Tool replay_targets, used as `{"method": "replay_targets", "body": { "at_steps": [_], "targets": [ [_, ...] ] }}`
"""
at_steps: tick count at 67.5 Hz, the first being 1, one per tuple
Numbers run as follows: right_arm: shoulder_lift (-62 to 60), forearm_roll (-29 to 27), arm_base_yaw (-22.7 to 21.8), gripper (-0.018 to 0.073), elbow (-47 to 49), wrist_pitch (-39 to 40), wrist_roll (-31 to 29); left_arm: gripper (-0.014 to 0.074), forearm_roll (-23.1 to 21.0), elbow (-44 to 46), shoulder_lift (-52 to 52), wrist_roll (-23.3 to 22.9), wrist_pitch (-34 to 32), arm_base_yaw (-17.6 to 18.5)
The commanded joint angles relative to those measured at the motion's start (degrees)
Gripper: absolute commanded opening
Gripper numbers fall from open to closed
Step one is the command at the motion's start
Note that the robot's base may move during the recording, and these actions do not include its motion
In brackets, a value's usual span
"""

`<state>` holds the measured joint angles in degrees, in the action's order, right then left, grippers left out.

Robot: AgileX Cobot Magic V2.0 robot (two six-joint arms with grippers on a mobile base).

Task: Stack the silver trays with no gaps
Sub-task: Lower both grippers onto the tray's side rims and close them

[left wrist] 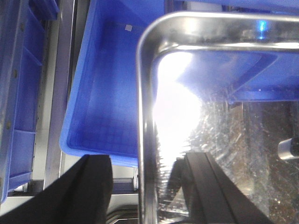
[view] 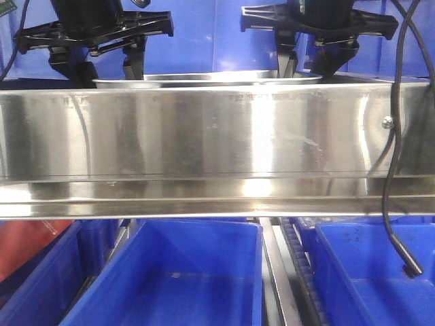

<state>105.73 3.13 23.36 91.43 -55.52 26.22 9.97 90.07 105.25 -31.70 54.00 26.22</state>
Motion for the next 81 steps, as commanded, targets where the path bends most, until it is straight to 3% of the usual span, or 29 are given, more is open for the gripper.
{"method": "replay_targets", "body": {
  "at_steps": [1,81],
  "targets": [
    [-0.16,0.2,-0.29,0.016,0.51,0.45,-0.14,0.0263,-0.24,0.25,0.03,-0.43,1.15,-0.15],
    [-0.06,-0.98,-0.29,0.016,0.51,0.44,-0.14,0.0261,-0.24,0.25,0.03,-0.43,2.5,-0.15]
  ]
}}
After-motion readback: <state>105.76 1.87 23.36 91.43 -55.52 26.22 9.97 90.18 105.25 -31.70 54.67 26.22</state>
